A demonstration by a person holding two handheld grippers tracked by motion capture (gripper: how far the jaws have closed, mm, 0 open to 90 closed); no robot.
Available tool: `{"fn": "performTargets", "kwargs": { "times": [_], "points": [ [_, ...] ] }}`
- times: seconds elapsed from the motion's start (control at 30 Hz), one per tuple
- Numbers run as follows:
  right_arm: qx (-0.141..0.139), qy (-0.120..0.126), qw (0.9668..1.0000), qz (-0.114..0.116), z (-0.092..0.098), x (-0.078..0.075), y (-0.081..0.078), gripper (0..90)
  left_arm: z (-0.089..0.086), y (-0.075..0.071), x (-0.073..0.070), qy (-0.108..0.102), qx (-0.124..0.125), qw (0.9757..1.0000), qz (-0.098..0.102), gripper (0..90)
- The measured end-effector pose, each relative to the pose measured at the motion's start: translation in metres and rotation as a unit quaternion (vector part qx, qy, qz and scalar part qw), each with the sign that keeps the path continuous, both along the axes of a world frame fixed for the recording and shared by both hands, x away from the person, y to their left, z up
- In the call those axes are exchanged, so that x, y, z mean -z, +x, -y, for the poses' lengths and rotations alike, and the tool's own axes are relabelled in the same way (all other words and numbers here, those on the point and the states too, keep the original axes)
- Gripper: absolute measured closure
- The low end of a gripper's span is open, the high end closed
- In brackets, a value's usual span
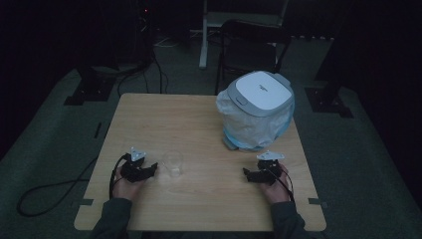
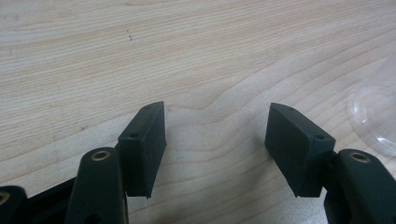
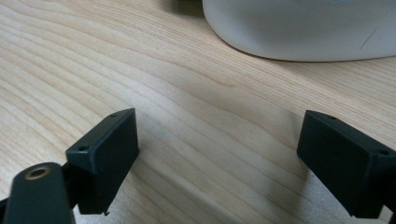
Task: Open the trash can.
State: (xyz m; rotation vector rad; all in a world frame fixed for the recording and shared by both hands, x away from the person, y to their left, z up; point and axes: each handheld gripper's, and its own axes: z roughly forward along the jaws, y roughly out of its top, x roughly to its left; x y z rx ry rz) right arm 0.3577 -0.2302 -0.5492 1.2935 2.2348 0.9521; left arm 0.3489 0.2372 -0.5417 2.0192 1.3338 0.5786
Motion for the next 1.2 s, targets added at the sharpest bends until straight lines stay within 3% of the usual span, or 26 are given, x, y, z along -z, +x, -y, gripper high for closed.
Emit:
{"fn": "performTargets", "kwargs": {
  "times": [0.1, 0.3, 0.33, 0.43, 0.57, 0.7, 0.9, 1.07, 1.2],
  "points": [
    [-0.002, 0.0, 1.0, 0.001, -0.001, 0.0, -0.001, 12.2, 0.001, 0.0, 0.0, 0.0, -0.003, 1.0, 0.0, 38.9],
    [-0.011, 0.004, 0.9999, 0.005, -0.004, -0.002, -0.004, 26.7, 0.001, 0.0, 0.0, 0.0, -0.003, 1.0, 0.0, 38.7],
    [-0.018, 0.001, 0.9998, 0.004, -0.007, -0.004, -0.006, 38.7, 0.001, 0.0, 0.0, 0.0, -0.003, 1.0, 0.0, 38.6],
    [-0.027, -0.011, 0.9995, 0.005, -0.012, -0.009, -0.007, 58.3, 0.001, 0.0, 0.0, -0.001, -0.003, 1.0, 0.001, 38.5],
    [-0.044, 0.005, 0.9989, 0.012, -0.016, -0.019, -0.008, 76.4, 0.001, 0.0, 0.0, -0.001, -0.002, 1.0, 0.002, 38.5],
    [-0.053, 0.005, 0.9985, 0.017, -0.019, -0.024, -0.008, 89.4, 0.001, 0.0, 0.001, -0.002, -0.002, 1.0, 0.003, 38.4],
    [-0.05, 0.004, 0.9986, 0.018, -0.025, -0.027, -0.006, 90.0, 0.001, 0.0, 0.001, -0.002, -0.002, 1.0, 0.003, 38.4],
    [-0.046, 0.012, 0.9984, 0.03, -0.03, -0.032, -0.003, 90.0, 0.001, 0.0, 0.001, -0.001, -0.001, 1.0, 0.003, 38.4],
    [-0.043, 0.014, 0.9976, 0.053, -0.032, -0.038, 0.001, 89.9, 0.001, 0.0, 0.001, -0.001, -0.001, 1.0, 0.003, 38.4]
  ]
}}
